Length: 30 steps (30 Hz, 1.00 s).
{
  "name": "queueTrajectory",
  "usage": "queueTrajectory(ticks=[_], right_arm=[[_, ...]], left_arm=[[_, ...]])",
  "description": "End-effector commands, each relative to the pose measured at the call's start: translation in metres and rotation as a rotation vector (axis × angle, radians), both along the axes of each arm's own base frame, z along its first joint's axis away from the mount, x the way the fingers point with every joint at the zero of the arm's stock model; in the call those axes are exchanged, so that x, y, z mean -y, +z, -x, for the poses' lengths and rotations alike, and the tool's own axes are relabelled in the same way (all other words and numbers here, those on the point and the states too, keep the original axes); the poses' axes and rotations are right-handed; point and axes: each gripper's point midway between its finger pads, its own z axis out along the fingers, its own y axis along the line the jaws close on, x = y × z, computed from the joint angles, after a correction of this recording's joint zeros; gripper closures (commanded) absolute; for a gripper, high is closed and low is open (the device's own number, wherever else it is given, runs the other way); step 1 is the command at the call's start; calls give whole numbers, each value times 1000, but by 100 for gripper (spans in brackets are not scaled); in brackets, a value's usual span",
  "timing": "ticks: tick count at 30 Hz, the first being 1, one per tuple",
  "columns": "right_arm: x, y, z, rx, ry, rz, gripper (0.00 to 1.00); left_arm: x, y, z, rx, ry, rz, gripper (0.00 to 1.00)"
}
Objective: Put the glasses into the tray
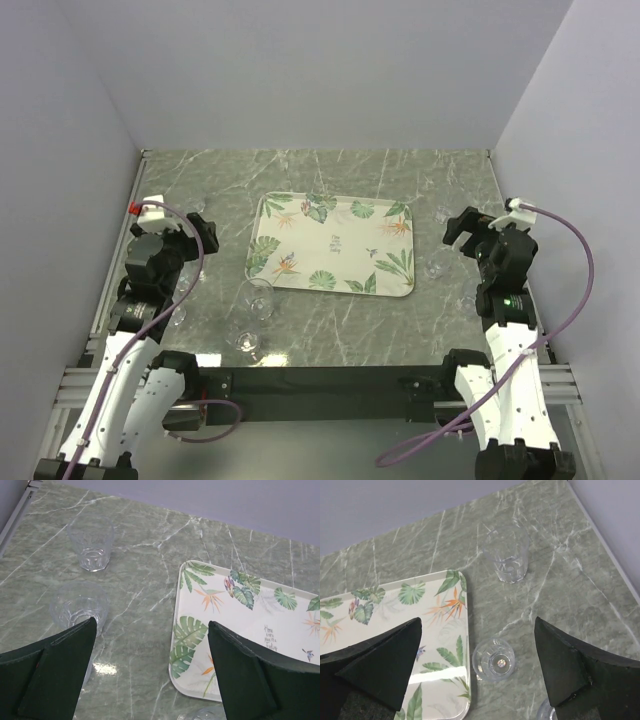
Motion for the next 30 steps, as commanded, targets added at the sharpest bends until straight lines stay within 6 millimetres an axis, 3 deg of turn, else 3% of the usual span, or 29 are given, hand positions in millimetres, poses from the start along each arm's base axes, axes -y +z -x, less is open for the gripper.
queueTrajectory(ticks=[1,7,9,12,13,15,16,17,19,22,23,25,26,30], right_arm=[[-4,36,-8,96,35,10,0],[-50,34,-16,51,390,150,0],[-80,23,-8,34,617,206,0],[-96,1,0,-28,765,228,0],[-98,-6,4,-54,797,238,0],[-98,-13,8,-85,822,253,0],[-98,-13,9,-86,836,281,0],[-98,-17,12,-98,845,282,0],[-101,-18,17,-87,869,291,0],[-103,-13,21,-61,874,300,0],[-102,-13,21,-58,866,307,0],[-100,-10,24,-43,854,326,0],[-99,-9,24,-40,843,335,0],[-96,-5,25,-21,825,359,0]], left_arm=[[-2,12,-5,45,13,-7,1],[3,17,-16,20,5,30,0],[0,15,-24,2,14,48,1],[-5,17,-39,-20,31,91,1],[-6,26,-45,-9,32,113,1],[-12,17,-60,-62,37,133,1],[-17,28,-68,-51,46,151,1],[-20,15,-79,-102,52,162,1],[-30,23,-95,-113,55,196,1],[-45,8,-121,-192,73,264,2],[-50,-12,-133,-253,84,283,4],[-62,-16,-146,-290,110,307,6],[-67,-34,-154,-341,131,314,9],[-89,-43,-174,-376,209,301,14]])
